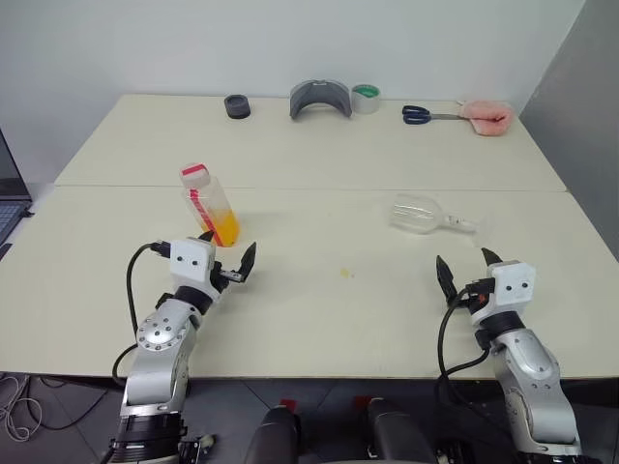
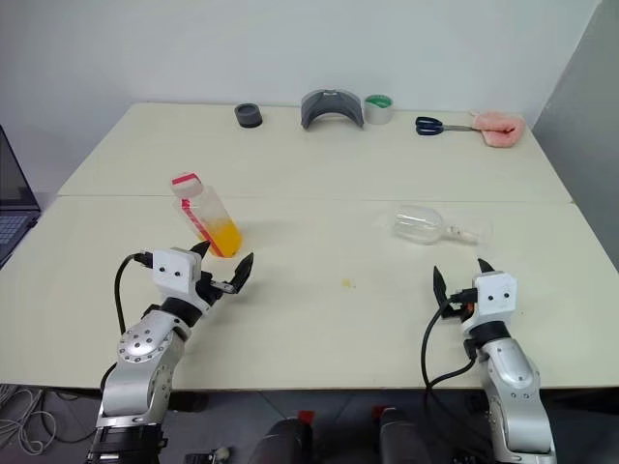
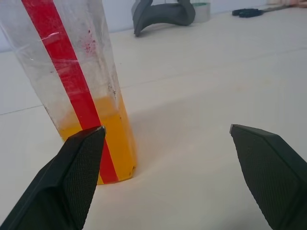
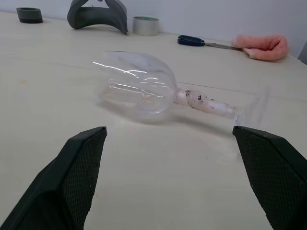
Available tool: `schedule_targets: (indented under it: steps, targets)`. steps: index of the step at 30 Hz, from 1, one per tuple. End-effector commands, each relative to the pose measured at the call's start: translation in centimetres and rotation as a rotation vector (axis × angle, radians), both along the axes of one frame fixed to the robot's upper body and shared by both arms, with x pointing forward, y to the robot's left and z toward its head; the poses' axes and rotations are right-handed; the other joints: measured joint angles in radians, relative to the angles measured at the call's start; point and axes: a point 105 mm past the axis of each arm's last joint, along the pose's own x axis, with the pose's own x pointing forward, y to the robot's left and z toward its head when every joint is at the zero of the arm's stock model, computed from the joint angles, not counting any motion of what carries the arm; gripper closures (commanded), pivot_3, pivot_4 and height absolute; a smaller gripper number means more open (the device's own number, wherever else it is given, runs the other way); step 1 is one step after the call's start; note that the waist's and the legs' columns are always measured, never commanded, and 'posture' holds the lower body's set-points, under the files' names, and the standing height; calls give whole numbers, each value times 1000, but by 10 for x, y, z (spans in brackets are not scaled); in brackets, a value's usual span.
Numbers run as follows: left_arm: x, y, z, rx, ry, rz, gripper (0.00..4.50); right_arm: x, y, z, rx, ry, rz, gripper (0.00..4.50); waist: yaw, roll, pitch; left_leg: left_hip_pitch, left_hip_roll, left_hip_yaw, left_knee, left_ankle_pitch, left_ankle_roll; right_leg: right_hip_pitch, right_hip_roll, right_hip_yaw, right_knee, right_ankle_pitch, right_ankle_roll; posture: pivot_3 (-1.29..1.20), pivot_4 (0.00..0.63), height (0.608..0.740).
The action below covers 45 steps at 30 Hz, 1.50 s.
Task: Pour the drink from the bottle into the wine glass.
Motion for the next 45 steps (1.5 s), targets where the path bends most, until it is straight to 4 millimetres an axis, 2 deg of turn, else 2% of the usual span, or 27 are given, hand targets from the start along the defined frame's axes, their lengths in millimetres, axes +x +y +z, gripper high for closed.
schedule_targets:
  steps: [1,10,12,16,20,23,32,45]
  targets:
    - [-3,4,18,-6,-69,-7,28,-1,5,13,17,-65,22,0,0,0,0,0,0,0,0,0,0,0,0,0,0,0,0,0,150,740]
    - [-3,11,15,11,-70,57,28,-1,14,17,18,-79,95,0,0,0,0,0,0,0,0,0,0,0,0,0,0,0,0,0,150,740]
    - [-4,13,15,1,-68,69,28,-4,26,22,-1,-83,184,0,0,0,0,0,0,0,0,0,0,0,0,0,0,0,0,0,150,740]
    - [-2,25,19,-27,-65,99,28,-14,67,48,-72,-96,522,0,-3,0,0,0,0,1,0,0,0,0,0,0,0,0,0,0,150,740]
    - [1,29,25,-33,-66,97,28,-20,86,65,-130,-77,717,0,0,0,0,0,0,-1,0,0,0,0,1,-1,0,0,0,0,150,740]
    - [4,29,28,-35,-66,95,28,-23,95,70,-154,-46,823,0,1,0,0,-1,-1,-1,1,0,0,1,0,-2,-1,0,0,0,150,740]
    - [17,30,40,-48,-77,108,28,-31,110,74,-186,13,992,0,2,0,0,-1,-1,-2,1,0,0,1,0,-2,-1,0,0,0,150,740]
    - [41,24,58,-51,-77,97,28,-27,111,81,-219,-10,1012,0,1,0,0,-1,-1,-2,2,0,0,1,0,-2,-1,0,0,0,150,740]
